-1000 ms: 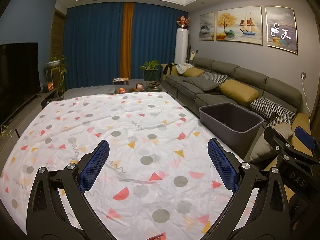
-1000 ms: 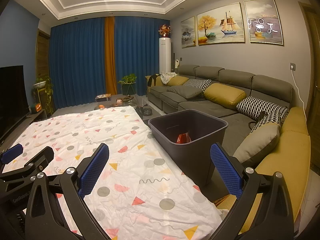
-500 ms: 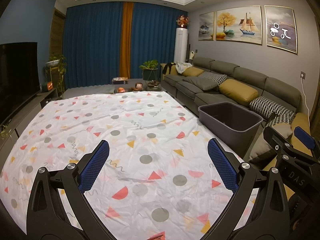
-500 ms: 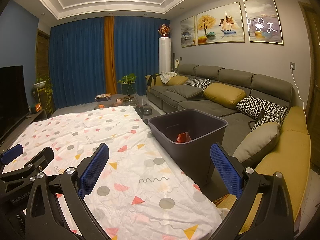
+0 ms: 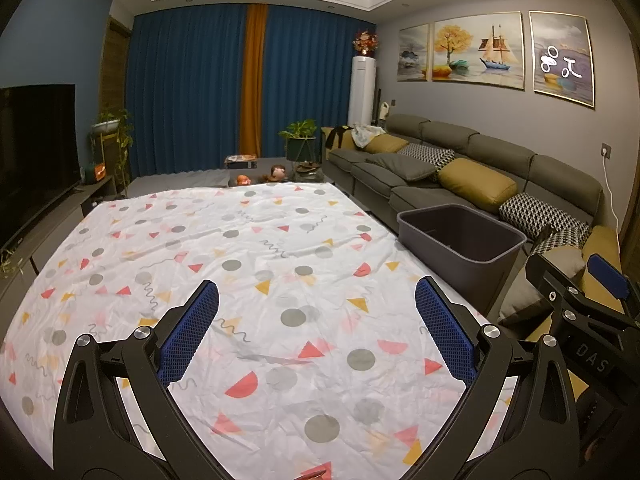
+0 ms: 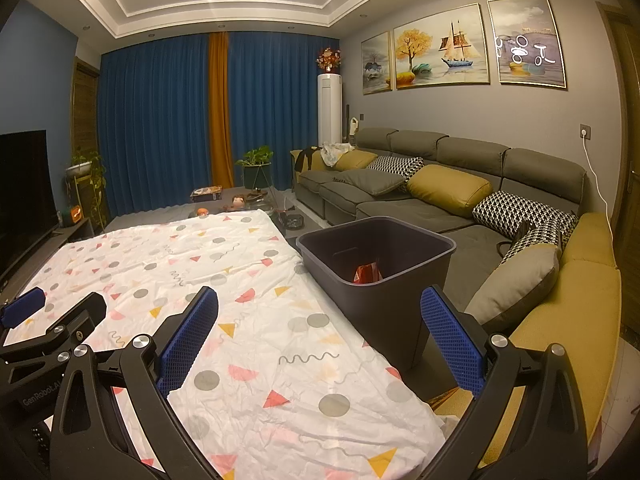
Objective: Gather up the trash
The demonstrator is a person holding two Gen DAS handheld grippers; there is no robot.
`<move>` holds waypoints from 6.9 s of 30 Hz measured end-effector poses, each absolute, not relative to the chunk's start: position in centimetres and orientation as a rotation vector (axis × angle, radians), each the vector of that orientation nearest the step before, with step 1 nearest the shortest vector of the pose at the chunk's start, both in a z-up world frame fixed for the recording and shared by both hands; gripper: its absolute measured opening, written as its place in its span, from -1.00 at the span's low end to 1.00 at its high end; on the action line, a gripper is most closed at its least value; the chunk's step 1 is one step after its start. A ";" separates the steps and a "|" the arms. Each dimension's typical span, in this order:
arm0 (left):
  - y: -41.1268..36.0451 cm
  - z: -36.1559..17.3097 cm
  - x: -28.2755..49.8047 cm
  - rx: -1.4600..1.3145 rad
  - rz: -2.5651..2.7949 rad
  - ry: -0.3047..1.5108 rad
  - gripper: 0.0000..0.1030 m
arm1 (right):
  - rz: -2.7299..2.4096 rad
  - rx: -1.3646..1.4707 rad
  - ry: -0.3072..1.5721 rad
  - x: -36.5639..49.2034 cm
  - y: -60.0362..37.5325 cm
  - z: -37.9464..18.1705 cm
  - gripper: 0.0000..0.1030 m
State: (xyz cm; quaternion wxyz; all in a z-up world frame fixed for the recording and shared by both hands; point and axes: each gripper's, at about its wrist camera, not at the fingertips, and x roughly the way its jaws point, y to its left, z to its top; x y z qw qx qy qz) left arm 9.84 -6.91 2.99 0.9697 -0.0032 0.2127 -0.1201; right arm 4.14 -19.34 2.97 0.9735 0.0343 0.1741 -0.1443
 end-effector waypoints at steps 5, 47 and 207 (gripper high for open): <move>-6.9 3.0 9.8 -0.007 -0.244 0.429 0.88 | -0.293 0.070 0.353 4.0 -19.4 2.8 0.89; -6.6 3.3 9.5 0.004 -0.226 0.435 0.86 | -0.305 0.094 0.358 3.9 -20.0 2.8 0.89; -5.4 2.6 9.6 0.012 -0.156 0.451 0.88 | -0.281 0.078 0.421 6.1 -19.4 1.3 0.89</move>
